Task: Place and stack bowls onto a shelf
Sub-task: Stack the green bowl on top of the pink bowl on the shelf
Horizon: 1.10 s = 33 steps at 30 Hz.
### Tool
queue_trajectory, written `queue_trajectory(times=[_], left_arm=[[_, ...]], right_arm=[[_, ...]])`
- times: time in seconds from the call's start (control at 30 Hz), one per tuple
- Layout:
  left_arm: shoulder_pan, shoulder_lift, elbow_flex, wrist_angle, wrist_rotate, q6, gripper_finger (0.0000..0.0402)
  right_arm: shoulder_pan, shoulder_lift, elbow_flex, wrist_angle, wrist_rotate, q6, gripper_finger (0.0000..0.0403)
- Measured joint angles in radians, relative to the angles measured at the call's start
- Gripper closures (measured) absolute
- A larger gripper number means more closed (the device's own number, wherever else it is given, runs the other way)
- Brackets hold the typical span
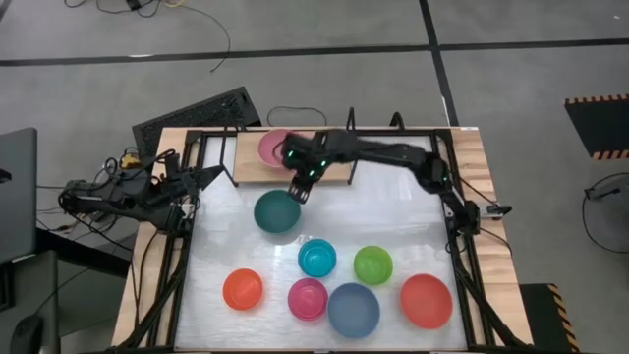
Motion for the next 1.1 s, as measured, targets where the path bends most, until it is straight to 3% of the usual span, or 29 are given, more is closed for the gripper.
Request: queue_trajectory(times=[0.2, 0.33, 1.1], left_arm=[[0.000, 0.000, 0.000, 0.000, 0.000, -0.012, 0.0157], [0.000, 0.000, 0.000, 0.000, 0.000, -0.013, 0.0157], [0.000, 0.000, 0.000, -0.032, -0.003, -0.017, 0.0157]], right_arm=[[0.033, 0.090, -0.004, 0.047, 0.011, 0.050, 0.0198], [0.020, 0.119, -0.002, 0.044, 0.058, 0.057, 0.0170], [0.015, 0.117, -0.054, 0.099, 0.133, 0.068, 0.0212]])
